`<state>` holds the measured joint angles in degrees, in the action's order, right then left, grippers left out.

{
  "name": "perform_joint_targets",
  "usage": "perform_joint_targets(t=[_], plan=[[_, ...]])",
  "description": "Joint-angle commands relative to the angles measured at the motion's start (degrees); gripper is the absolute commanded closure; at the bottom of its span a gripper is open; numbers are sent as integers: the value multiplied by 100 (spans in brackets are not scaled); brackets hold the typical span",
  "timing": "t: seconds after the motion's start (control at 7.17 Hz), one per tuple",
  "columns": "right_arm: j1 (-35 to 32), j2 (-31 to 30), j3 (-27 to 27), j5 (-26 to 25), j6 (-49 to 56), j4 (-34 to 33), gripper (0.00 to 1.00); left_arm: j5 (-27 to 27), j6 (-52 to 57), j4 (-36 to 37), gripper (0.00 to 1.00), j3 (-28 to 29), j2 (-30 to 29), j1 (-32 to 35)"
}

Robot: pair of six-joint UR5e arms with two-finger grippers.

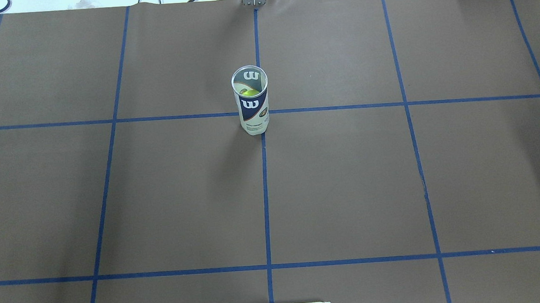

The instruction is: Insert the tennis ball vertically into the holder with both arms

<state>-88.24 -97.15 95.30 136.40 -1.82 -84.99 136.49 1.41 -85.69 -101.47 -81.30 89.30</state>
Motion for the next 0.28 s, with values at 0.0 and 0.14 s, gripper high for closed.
perform_joint_targets(t=[0.0,0.14], plan=[[0,-15,6,-8,7,0,1,0,0,0,0,13,9,-9],[0,-23,6,0,15,0,1,0,0,0,0,39,0,-9]])
